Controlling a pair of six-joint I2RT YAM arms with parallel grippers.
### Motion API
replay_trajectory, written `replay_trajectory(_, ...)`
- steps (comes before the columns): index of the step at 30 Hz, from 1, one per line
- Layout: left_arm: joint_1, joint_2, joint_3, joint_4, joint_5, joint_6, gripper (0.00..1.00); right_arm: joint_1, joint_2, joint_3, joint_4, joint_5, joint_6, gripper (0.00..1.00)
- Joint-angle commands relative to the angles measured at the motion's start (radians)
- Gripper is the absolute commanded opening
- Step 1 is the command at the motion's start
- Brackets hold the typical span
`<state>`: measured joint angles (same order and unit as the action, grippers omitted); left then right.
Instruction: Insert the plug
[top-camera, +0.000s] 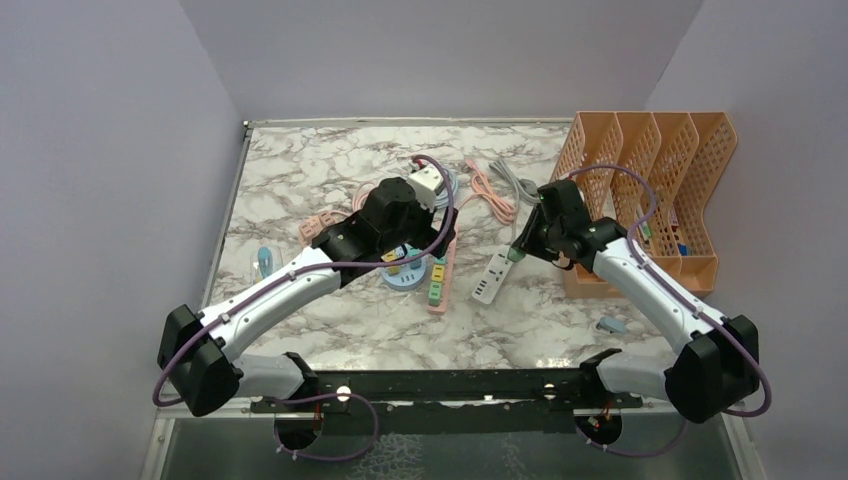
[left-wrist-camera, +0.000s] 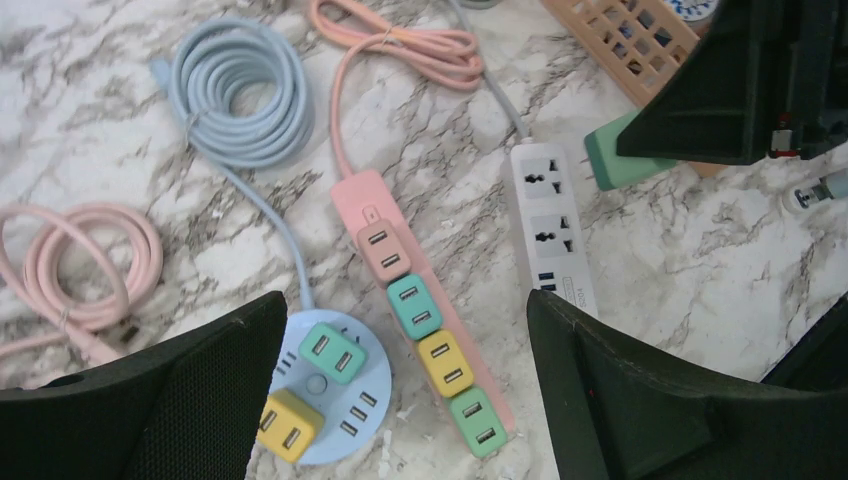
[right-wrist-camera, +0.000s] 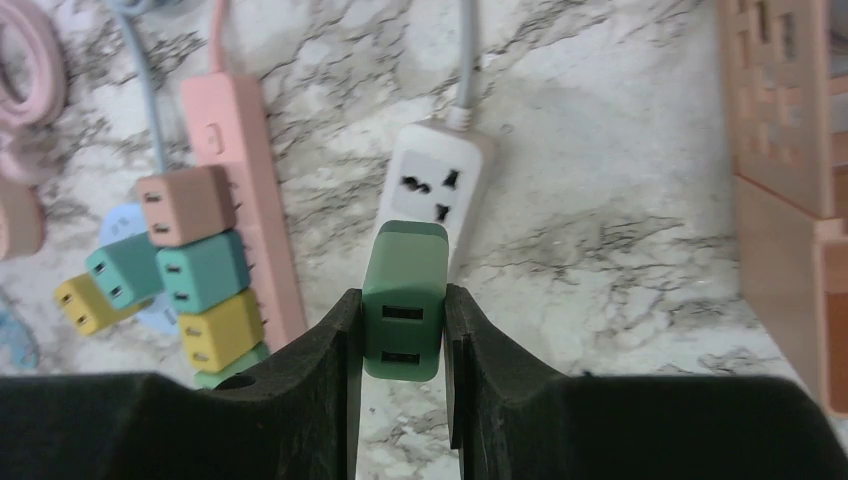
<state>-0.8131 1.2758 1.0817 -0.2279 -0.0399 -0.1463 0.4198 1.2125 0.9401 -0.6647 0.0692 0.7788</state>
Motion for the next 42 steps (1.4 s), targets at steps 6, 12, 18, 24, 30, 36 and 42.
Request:
replay_trajectory(6,0.029,-0.14,-0.076,-0.063,-0.179,-0.245,0.91,0.002,0.101,0.094,-0.08,0.227,0.054,0.01)
replay_trajectory(12,0.031,-0.188,-0.072,-0.068,-0.186,-0.23,0.91,0.002,0.137,0.072,-0.005,0.151,0.051,0.01)
replay_trajectory(18,0.031,-0.193,-0.084,-0.062,-0.187,-0.226,0.91,0.016,0.204,0.09,0.0,0.148,0.071,0.01)
replay_trajectory(24,0.031,-0.182,-0.072,-0.056,-0.174,-0.219,0.91,0.023,0.212,0.056,0.01,0.153,0.111,0.01)
replay_trajectory(30,0.031,-0.171,-0.07,-0.042,-0.161,-0.219,0.91,0.025,0.243,0.051,0.019,0.145,0.114,0.01)
replay_trajectory(36,0.031,-0.173,-0.074,-0.042,-0.162,-0.211,0.91,0.034,0.266,0.057,0.002,0.159,0.109,0.01)
replay_trajectory(42,0.031,-0.173,-0.07,-0.042,-0.169,-0.21,0.91,0.048,0.31,0.102,-0.069,0.167,0.101,0.01)
